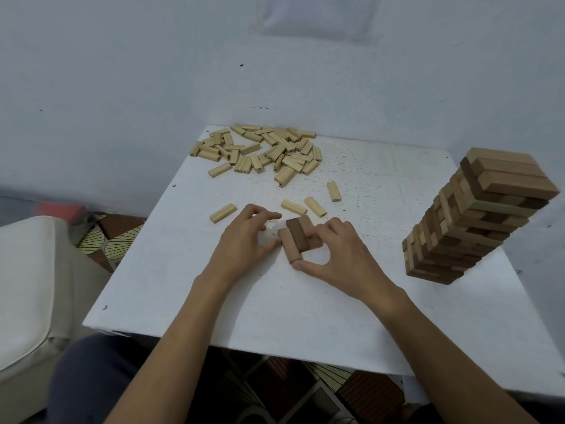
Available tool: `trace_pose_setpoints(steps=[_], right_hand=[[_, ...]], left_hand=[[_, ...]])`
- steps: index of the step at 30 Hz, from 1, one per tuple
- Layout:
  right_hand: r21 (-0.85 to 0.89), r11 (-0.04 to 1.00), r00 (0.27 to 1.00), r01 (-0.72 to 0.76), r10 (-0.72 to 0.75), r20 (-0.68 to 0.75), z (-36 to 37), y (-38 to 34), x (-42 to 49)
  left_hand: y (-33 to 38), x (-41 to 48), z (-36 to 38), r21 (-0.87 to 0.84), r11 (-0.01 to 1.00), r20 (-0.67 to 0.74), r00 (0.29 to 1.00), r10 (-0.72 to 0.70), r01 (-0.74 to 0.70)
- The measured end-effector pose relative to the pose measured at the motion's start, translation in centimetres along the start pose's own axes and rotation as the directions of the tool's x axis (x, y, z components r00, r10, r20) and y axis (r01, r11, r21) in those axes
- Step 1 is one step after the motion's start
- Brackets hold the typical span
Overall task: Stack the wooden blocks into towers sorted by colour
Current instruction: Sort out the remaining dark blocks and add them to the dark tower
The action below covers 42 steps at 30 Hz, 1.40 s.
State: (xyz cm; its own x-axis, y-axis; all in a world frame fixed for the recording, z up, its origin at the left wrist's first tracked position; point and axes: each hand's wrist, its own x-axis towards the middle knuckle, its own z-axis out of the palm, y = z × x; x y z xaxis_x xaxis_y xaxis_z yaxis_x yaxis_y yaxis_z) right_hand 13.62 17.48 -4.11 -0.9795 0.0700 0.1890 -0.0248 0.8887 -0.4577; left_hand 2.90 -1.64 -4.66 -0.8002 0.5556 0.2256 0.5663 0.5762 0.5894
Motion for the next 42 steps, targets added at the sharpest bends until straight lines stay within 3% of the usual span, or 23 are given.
trace_pose_setpoints(steps=[5, 10, 13, 17, 33, 42], right_hand=[[0.041, 0.999, 1.000, 0.015, -0.016, 0.006, 0.1, -0.2, -1.0], [0.178, 0.984, 0.994, -0.022, 0.002, 0.108, -0.9, 1.1, 0.5], [0.163, 0.986, 0.973, -0.026, -0.012, 0.232, -1.1, 1.6, 1.5], [0.225, 0.974, 0.974, 0.021, -0.071, 0.216, -1.4, 1.2, 2.4], [0.298, 0.954, 0.966, 0.024, -0.099, 0.240, -2.4, -0.1, -0.5], [0.172, 0.981, 0.984, 0.089, -0.113, 0.138, -12.6, -4.0, -3.0]], left_hand=[[0.1, -0.9, -0.1, -0.095, 0.995, -0.015, 0.999, 0.039, -0.040], [0.3, -0.9, -1.7, -0.085, 0.996, 0.271, 0.961, 0.050, -0.027], [0.8, -0.1, -1.7, -0.065, 0.997, 0.315, 0.947, 0.067, -0.049], [1.5, 1.1, -1.7, -0.116, 0.992, 0.347, 0.934, 0.082, -0.044], [2.4, -0.9, -1.6, -0.158, 0.983, 0.355, 0.924, 0.141, -0.090], [10.4, -0.4, -7.1, -0.119, 0.962, 0.258, 0.928, 0.268, -0.244]])
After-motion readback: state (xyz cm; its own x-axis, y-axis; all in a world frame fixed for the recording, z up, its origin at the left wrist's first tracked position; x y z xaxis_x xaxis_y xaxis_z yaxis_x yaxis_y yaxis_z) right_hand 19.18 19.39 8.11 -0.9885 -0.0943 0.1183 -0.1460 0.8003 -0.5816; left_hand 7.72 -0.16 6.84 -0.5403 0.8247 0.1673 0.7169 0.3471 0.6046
